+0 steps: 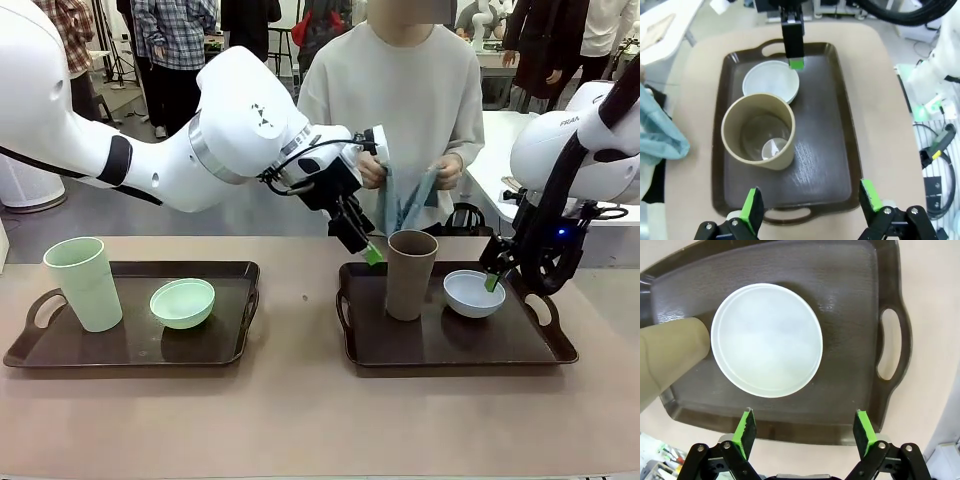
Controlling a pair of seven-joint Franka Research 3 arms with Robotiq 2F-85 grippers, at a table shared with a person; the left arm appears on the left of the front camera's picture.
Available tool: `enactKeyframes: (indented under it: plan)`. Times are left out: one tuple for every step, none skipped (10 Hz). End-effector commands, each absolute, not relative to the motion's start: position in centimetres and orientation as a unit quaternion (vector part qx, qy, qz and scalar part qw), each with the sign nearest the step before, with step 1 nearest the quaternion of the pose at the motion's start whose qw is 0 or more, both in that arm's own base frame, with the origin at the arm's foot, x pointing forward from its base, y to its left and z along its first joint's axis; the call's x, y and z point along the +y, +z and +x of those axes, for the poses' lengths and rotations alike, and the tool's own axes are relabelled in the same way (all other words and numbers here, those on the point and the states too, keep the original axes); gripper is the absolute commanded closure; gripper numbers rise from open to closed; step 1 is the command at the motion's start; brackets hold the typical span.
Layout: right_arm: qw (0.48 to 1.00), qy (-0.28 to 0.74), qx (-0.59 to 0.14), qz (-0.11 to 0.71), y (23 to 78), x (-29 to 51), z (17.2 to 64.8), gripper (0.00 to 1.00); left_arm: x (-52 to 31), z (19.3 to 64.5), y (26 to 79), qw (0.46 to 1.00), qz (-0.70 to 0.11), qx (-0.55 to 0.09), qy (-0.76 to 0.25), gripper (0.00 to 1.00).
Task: Set up a tray with a mat and arrange the tableware.
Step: Pick up the Picnic Bowl and Reusable plastic cup from the Handle tray in front of the human's position and hold them in the air.
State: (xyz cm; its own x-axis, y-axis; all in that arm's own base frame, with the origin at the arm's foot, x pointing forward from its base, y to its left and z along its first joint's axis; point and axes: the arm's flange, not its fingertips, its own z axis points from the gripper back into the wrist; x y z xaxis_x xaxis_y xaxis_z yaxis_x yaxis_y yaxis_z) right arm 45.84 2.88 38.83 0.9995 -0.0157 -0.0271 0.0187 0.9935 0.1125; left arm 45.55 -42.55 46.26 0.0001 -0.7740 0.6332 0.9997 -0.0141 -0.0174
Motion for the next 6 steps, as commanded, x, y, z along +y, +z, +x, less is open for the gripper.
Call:
enactKeyframes:
  plan:
    - [0.999,-0.002,0.006,0.046,37.79,2.64,45.83,0.0,-42.66,45.92,46.11,0.664,-0.242,-0.24,-0.666,0.0]
    - [0.999,-0.004,0.006,0.049,37.86,2.67,45.78,0.0,-42.57,46.2,46.24,0.678,-0.236,-0.242,-0.652,0.0]
    - [0.999,-0.004,0.011,0.052,38.07,2.82,45.49,0.0,-42.38,45.75,46.85,0.699,-0.229,-0.247,-0.631,0.0]
    - [0.998,-0.01,0.015,0.056,38.33,2.81,45.71,0.0,-42.46,46.07,46.33,0.668,-0.243,-0.237,-0.662,0.0]
    - [0.998,-0.01,0.015,0.056,38.33,2.81,45.71,0.0,-42.46,46.07,46.33,0.668,-0.243,-0.237,-0.662,0.0]
    - [0.998,-0.01,0.015,0.056,38.33,2.81,45.71,0.0,-42.46,46.07,46.33,0.668,-0.243,-0.237,-0.662,0.0]
